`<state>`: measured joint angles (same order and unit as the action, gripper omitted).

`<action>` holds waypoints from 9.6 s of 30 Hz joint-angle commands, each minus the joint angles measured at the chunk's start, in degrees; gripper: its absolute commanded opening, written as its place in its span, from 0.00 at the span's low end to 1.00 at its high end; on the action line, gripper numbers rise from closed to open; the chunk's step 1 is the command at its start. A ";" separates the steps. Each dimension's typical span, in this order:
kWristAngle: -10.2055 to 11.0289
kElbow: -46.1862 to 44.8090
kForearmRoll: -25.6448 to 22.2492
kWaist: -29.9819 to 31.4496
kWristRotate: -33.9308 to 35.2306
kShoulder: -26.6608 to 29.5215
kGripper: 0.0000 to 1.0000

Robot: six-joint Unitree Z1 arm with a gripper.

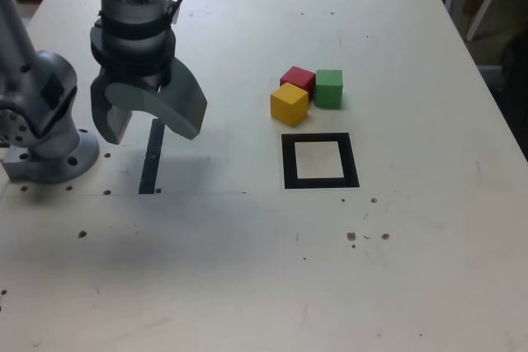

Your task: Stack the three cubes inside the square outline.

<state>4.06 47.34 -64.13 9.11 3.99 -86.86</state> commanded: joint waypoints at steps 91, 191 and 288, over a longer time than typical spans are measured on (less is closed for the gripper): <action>-2.51 43.40 -9.99 -37.48 -8.12 -36.74 0.91; -0.58 43.75 -7.64 -11.01 -7.95 -31.02 0.33; 7.45 25.16 3.38 -15.32 -25.97 -26.63 0.43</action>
<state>11.58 72.57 -60.91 -6.08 -22.12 -113.09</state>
